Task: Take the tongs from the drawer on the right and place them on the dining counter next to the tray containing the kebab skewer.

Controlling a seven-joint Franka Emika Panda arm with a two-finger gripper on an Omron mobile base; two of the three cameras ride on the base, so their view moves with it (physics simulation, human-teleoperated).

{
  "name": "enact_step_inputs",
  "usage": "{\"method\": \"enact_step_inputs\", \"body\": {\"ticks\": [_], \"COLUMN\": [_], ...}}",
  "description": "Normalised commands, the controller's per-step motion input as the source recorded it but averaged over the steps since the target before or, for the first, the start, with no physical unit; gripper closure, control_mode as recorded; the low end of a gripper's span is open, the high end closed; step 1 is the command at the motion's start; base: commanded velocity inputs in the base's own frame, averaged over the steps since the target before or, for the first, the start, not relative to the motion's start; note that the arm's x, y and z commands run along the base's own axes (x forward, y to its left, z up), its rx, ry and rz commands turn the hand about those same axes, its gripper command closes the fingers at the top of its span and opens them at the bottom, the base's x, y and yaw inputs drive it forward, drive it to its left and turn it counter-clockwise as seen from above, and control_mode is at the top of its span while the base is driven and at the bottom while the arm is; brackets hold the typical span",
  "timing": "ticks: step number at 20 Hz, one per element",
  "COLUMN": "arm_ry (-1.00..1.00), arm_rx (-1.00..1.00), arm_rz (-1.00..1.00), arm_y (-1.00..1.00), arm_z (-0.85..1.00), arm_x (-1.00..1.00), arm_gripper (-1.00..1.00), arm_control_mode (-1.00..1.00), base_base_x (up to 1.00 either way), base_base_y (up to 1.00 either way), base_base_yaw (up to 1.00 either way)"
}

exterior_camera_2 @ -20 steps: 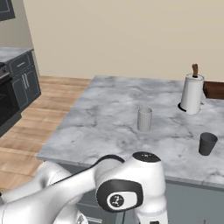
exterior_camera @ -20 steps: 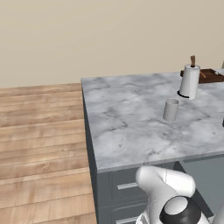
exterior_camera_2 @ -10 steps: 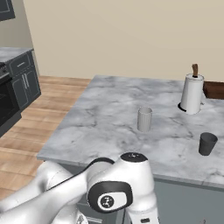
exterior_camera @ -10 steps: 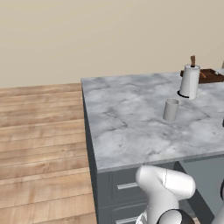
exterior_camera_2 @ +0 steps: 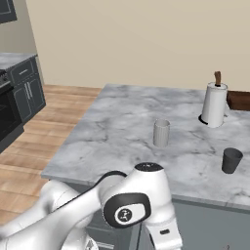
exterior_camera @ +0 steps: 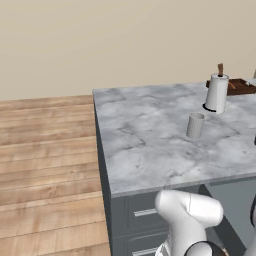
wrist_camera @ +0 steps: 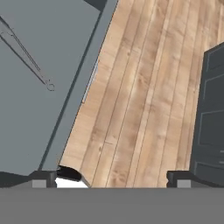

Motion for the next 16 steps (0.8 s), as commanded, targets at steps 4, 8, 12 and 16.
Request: {"method": "enact_step_inputs", "body": {"ticks": [4,8,12,16], "arm_ry": [0.0,-0.05,-0.19,-0.25], "arm_rx": [0.04,0.11,0.29,0.27], "arm_rz": [0.12,0.18,0.27,0.23], "arm_y": [-0.28,-0.15,-0.02,0.07], "arm_z": [0.0,0.0,0.0,-0.12], "arm_x": [0.23,0.3,0.28,0.19], "arm_gripper": [-1.0,-1.0,-1.0,-1.0], "arm_control_mode": [-1.0,-1.0,-1.0,-1.0], "base_base_x": [0.0,0.0,0.0,0.0], "base_base_y": [0.0,0.0,0.0,0.0], "base_base_yaw": [0.0,0.0,0.0,0.0]}}
